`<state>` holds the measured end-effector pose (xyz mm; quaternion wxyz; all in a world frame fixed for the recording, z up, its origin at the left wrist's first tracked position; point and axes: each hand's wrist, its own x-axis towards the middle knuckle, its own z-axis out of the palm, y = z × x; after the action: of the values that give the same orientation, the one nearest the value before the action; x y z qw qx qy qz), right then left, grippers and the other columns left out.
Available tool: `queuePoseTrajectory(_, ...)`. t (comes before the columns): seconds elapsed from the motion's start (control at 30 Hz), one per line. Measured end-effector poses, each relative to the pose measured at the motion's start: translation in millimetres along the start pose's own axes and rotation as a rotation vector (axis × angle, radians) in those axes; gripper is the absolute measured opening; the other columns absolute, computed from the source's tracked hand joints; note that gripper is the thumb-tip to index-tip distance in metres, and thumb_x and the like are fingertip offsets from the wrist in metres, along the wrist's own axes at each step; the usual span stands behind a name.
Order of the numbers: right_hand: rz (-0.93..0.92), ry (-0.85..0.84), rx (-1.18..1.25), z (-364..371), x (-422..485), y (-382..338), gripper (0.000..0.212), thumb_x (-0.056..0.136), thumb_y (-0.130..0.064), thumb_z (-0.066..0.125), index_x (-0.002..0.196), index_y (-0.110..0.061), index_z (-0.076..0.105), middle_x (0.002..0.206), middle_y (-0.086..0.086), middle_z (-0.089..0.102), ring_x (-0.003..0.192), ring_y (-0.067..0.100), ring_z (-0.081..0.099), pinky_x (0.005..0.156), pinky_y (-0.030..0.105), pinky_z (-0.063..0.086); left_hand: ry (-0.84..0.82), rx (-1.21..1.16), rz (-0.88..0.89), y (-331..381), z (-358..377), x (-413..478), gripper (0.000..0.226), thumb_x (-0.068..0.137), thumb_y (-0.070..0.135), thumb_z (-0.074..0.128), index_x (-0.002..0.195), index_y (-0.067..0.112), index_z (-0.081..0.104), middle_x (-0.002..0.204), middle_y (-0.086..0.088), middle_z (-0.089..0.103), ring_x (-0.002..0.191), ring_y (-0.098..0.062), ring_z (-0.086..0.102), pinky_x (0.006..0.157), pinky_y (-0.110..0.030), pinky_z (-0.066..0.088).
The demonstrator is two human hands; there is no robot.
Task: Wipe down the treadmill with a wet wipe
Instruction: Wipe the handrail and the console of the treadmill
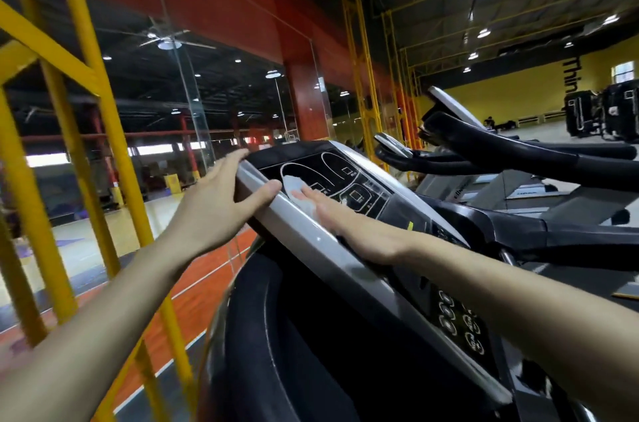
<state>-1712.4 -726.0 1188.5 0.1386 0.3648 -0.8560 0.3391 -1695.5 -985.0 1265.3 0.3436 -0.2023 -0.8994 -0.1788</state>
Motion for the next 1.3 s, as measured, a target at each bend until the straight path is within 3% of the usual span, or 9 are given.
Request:
queuePoseTrajectory(0.23,0.213,0.038,-0.135,-16,92,8,0.06,0.116,-0.038,0.018,0.172,-0.019,0.007,0.179,0.0,-0.003,0.165,0.021,-0.005,0.132,0.037,-0.009,0.048,0.017,0.041,-3,0,0,0.088,0.09,0.082,0.053,0.161,0.033,0.035,0.16,0.004,0.049,0.14,-0.023,0.052,0.107,-0.04,0.044)
queuePoseTrajectory(0.4,-0.056,0.037,-0.001,-8,101,-7,0.054,0.116,-0.049,0.026,0.167,-0.044,0.01,0.175,-0.022,-0.002,0.162,0.003,-0.01,0.131,0.042,-0.009,0.113,0.002,0.092,-8,8,-2,0.093,0.085,0.09,0.042,0.158,0.033,0.038,0.157,0.009,0.052,0.137,-0.018,0.055,0.107,-0.039,0.048)
queuePoseTrajectory(0.53,0.334,0.123,-0.191,-32,135,8,0.054,0.118,-0.021,0.016,0.171,-0.018,0.005,0.179,-0.001,-0.005,0.165,0.026,-0.004,0.13,0.063,0.002,0.108,0.008,0.083,-11,11,-2,0.101,0.082,0.094,0.035,0.162,0.034,0.031,0.165,0.01,0.044,0.146,-0.017,0.049,0.115,-0.043,0.046)
queuePoseTrajectory(0.73,-0.084,0.046,0.002,-12,99,-28,0.045,0.118,-0.042,0.025,0.161,-0.051,0.014,0.177,-0.019,0.0,0.161,-0.003,-0.007,0.13,0.031,-0.006,0.132,0.008,0.061,-10,19,-7,0.105,0.083,0.096,0.029,0.164,0.03,0.024,0.166,0.004,0.044,0.141,-0.025,0.054,0.108,-0.045,0.049)
queuePoseTrajectory(0.9,0.286,0.112,-0.064,-30,121,6,0.059,0.117,-0.043,0.011,0.17,-0.018,0.01,0.179,0.003,0.005,0.165,0.024,-0.001,0.133,0.051,-0.002,0.085,0.016,0.042,-8,15,-10,0.106,0.086,0.096,0.03,0.166,0.027,0.02,0.168,0.002,0.04,0.147,-0.025,0.048,0.114,-0.045,0.044)
queuePoseTrajectory(1.0,0.396,0.171,-0.023,-33,111,9,0.059,0.117,-0.036,0.014,0.164,0.0,0.015,0.173,0.02,0.018,0.16,0.039,0.016,0.13,0.048,0.011,0.085,0.046,0.05,-9,13,-8,0.11,0.083,0.098,0.025,0.166,0.026,0.02,0.168,0.001,0.041,0.145,-0.026,0.05,0.112,-0.046,0.046)
queuePoseTrajectory(1.1,0.124,0.096,-0.103,-15,78,-13,0.064,0.113,-0.059,0.014,0.169,-0.034,-0.003,0.179,-0.007,-0.004,0.165,0.015,-0.006,0.133,0.038,-0.005,0.09,0.064,0.044,-6,15,-10,0.113,0.082,0.099,0.022,0.166,0.023,0.022,0.167,-0.001,0.042,0.143,-0.029,0.052,0.11,-0.047,0.047)
queuePoseTrajectory(1.17,-0.005,0.031,-0.075,-7,50,-15,0.049,0.117,-0.049,0.016,0.164,-0.048,0.003,0.176,-0.019,-0.006,0.16,-0.004,-0.009,0.131,0.03,-0.008,0.095,0.06,0.039,-5,15,-12,0.112,0.083,0.098,0.022,0.166,0.022,0.023,0.166,-0.003,0.044,0.14,-0.031,0.056,0.108,-0.049,0.049)
queuePoseTrajectory(1.3,0.239,0.115,-0.183,-18,23,7,0.052,0.117,-0.045,0.022,0.168,-0.042,0.014,0.173,-0.025,0.01,0.156,-0.009,0.007,0.134,0.033,0.004,0.078,0.085,0.042,-6,13,-8,0.108,0.085,0.096,0.023,0.164,0.022,0.023,0.163,-0.007,0.047,0.135,-0.037,0.058,0.106,-0.053,0.051)
